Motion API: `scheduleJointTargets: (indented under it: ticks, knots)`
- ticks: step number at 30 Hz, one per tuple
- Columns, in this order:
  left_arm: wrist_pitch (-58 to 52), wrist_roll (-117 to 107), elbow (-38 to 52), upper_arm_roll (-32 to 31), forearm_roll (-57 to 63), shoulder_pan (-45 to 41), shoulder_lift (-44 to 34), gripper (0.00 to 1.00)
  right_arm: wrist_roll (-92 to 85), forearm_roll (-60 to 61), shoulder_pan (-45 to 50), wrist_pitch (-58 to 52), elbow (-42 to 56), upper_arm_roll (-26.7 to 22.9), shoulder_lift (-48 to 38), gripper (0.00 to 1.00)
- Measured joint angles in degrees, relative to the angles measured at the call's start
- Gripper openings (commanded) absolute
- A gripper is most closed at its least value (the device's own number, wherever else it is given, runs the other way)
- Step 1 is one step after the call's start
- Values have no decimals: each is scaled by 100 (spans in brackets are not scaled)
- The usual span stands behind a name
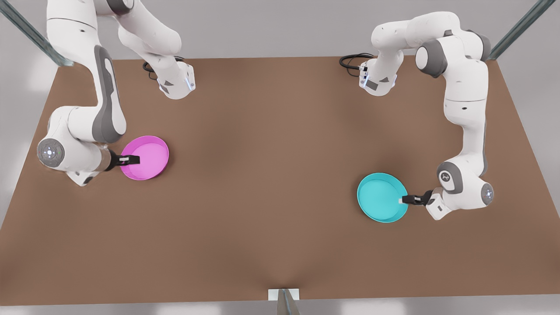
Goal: Flip the blue plate over with the left arm, and stack the pink plate on top of the blue plate with the right arm
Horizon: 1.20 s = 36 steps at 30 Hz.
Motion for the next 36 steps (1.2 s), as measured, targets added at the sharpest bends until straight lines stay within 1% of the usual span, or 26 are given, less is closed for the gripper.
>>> scheduleJointTargets:
  ticks: [1, 2, 5, 7, 8, 9, 10, 12, 13, 15, 17, 19, 27, 28, 29, 31, 36]
  knots:
    - [-2, 0, 4, 7, 0, 0, 41, 100, -6, 6, -244, 441, -556, -3, -286, 100]
    - [-2, -7, 7, 1, -2, 67, 76, 100, -22, -2, -511, 670, -853, -5, -396, 100]
    - [-11, -33, 4, 0, -17, 66, 80, 100, -53, -19, -1189, 730, -918, -3, -388, 100]
    - [-70, -53, 7, 0, -27, 61, 71, 100, -71, -28, -1325, 825, -847, -2, -372, 100]
    - [-73, -65, 7, 0, -41, 62, 79, 96, -71, -60, -1264, 828, -696, -1, -350, 100]
    - [-73, -86, 7, 0, -59, 58, 80, 83, -66, -71, -1104, 815, -502, 7, -252, 100]
    - [-72, -95, 7, 0, -73, 58, 80, 75, -47, -94, -767, 754, -366, 7, -177, 100]
    - [-80, -184, 7, 0, -92, 44, 79, 70, -20, -116, 123, 723, -221, 10, -39, 100]
    - [-72, -185, 7, 0, -99, 37, 76, 69, -4, -116, 223, 662, 53, 10, 153, 100]
    - [-72, -185, 7, 0, -107, 35, 80, 66, 98, -121, 331, 126, 882, 9, 416, 100]
    - [-76, -185, 7, 0, -112, 31, 80, 61, 97, -150, 440, 6, 1474, 9, 738, 100]
    - [-81, -190, 7, -9, -114, 9, 80, 59, 101, -151, 536, -495, 2406, 0, 1296, 100]
    - [-81, -185, 7, -9, -116, -12, 124, 59, 121, -154, 449, -552, 2500, -9, 1522, 100]
    - [-81, -185, 7, -9, -118, -17, 124, 57, 111, -144, 442, -535, 2504, -14, 1561, 100]
    - [-81, -185, 7, -9, -118, -13, 124, 53, 73, -159, 464, -533, 2509, -17, 1612, 100]
    - [-81, -185, 7, -9, -117, -18, 124, 47, 65, -178, 508, -509, 2504, -18, 1614, 100]
    - [-81, -176, 7, -9, -117, -9, 159, 44, 52, -328, 540, -482, 2518, -18, 1623, 100]
